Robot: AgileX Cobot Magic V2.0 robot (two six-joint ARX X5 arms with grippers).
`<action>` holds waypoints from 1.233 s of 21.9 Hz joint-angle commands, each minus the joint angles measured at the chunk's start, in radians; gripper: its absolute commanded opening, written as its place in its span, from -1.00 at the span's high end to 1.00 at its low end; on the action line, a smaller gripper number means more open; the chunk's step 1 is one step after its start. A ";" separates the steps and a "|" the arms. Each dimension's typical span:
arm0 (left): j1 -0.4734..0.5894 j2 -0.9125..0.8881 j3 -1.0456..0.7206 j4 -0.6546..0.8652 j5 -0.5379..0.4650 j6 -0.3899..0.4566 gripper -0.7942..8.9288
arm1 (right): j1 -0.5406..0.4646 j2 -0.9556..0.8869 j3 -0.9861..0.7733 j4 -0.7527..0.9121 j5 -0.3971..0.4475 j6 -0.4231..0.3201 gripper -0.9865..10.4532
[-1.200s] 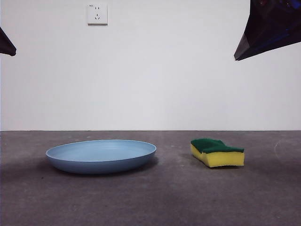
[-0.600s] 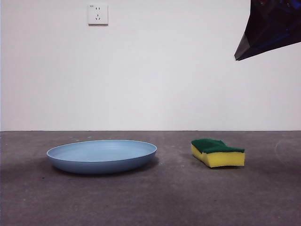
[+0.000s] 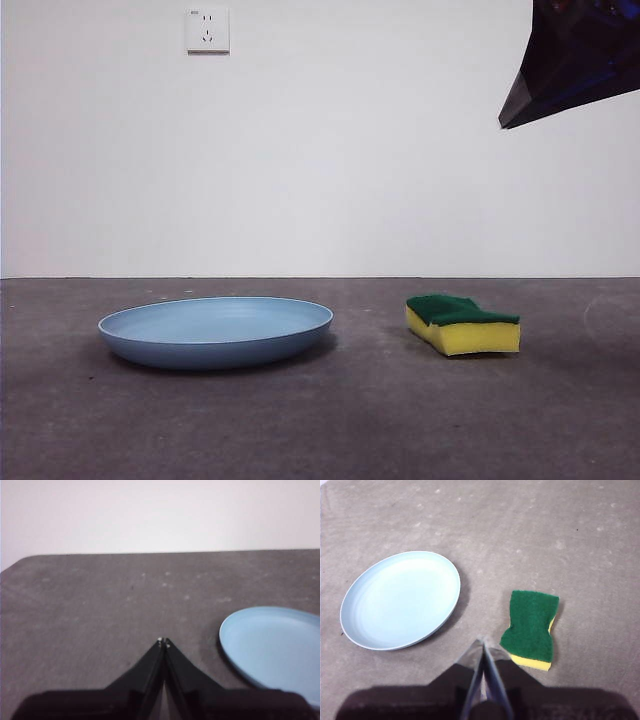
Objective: Pick up the plate,pick up the cloth,clean the plate with the cloth
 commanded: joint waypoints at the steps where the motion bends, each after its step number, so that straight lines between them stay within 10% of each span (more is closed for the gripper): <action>1: 0.018 -0.018 -0.014 -0.074 0.001 -0.010 0.84 | 0.001 0.000 -0.005 0.006 0.003 0.006 0.83; 20: 0.024 -0.030 -0.014 -0.097 -0.002 -0.023 0.84 | 0.001 -0.007 -0.005 0.000 0.002 0.006 0.83; 27: 0.024 -0.030 -0.014 -0.097 -0.002 -0.023 0.84 | -0.204 -0.237 -0.043 -0.012 -0.040 -0.230 0.83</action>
